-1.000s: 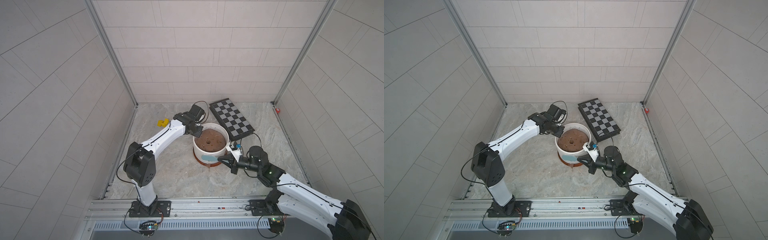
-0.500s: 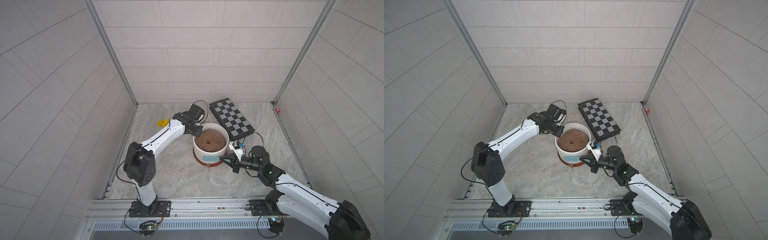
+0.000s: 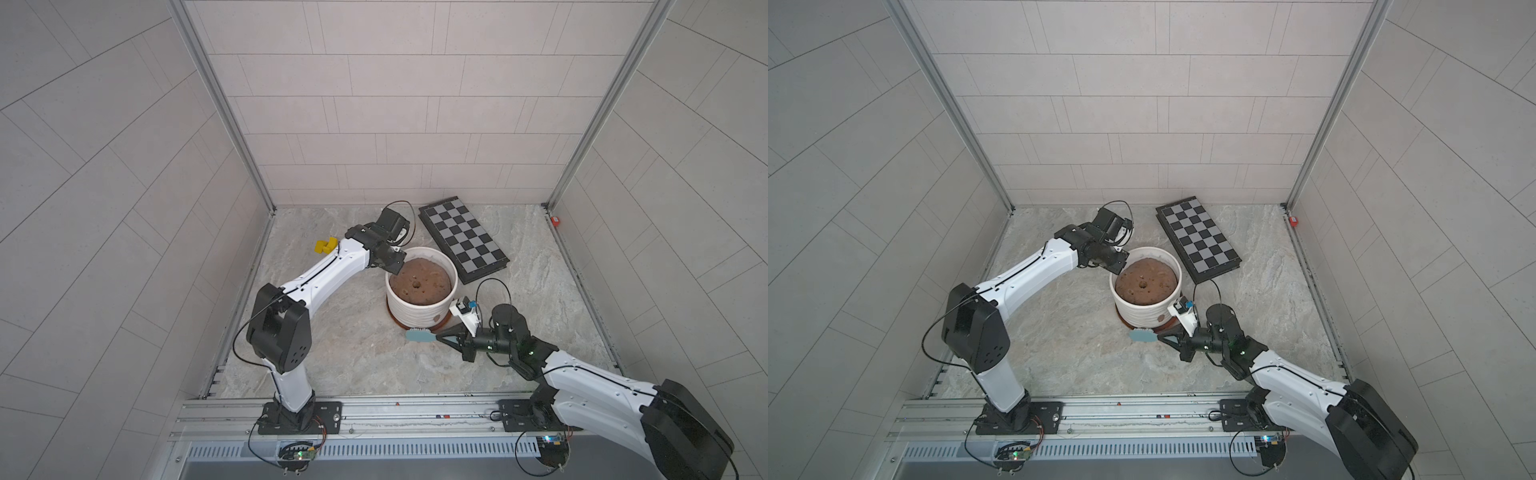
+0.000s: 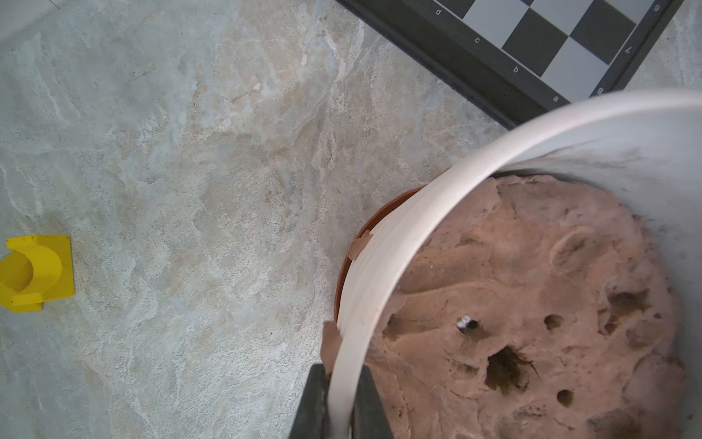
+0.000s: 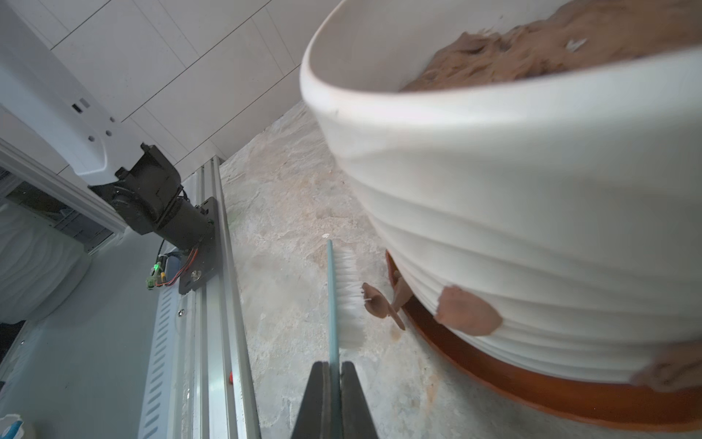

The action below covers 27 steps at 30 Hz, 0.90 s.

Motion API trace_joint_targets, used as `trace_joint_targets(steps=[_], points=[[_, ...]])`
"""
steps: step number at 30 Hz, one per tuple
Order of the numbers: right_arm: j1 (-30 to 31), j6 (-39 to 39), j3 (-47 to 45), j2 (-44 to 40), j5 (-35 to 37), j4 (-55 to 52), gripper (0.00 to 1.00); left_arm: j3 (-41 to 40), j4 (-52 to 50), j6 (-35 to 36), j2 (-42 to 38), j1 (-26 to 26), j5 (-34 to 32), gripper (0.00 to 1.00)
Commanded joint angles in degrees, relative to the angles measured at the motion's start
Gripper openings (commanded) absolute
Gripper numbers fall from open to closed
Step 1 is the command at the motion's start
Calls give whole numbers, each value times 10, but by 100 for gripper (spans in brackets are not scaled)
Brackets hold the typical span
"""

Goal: Scrub the dried mud off the ceramic pot
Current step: Rotate the pot on the tray.

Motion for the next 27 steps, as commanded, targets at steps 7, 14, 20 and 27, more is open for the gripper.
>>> trace_joint_targets(steps=[7,14,20,27], points=[[13,-31,20,-103,41,-15,0,-3,-70,40,11,0,52,0],[12,-39,51,-63,-31,7,0,5,-76,47,16,2,59,3],[12,-16,62,-21,-81,33,0,18,-81,42,2,2,59,11],[11,-20,68,-28,-62,19,0,40,-102,25,-17,2,51,38]])
